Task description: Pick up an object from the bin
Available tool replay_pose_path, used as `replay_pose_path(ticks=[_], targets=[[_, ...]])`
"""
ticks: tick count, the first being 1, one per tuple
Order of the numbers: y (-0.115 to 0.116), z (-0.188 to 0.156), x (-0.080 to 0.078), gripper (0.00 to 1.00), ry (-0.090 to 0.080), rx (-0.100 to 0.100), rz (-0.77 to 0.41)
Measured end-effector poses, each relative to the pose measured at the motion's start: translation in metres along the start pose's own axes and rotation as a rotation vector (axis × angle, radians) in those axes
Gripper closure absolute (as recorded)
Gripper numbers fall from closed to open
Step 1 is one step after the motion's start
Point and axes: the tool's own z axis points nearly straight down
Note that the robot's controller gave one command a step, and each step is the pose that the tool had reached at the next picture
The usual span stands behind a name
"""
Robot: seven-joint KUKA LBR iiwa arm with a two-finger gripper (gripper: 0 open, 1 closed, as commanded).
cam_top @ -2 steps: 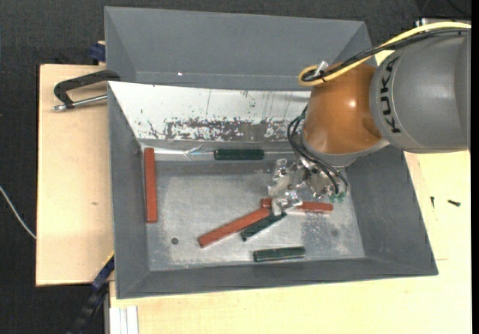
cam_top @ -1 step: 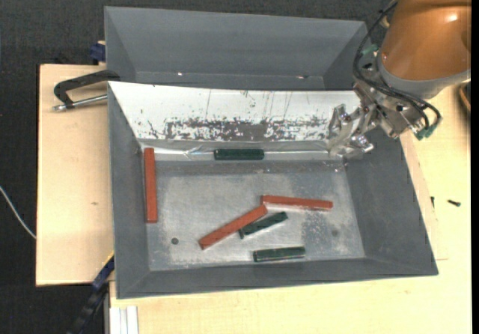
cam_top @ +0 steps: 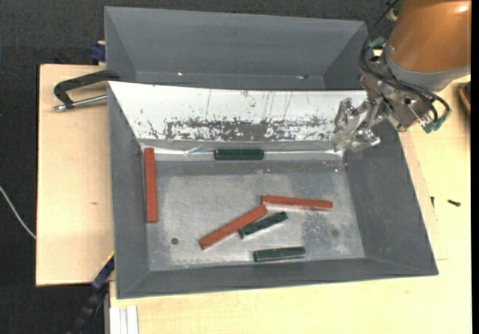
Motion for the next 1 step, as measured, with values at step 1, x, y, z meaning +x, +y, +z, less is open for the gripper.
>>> replay_pose_path(ticks=[1], targets=[[0.0337, 0.108, 0.0018, 0.0, 0.013, -0.01, 0.011]])
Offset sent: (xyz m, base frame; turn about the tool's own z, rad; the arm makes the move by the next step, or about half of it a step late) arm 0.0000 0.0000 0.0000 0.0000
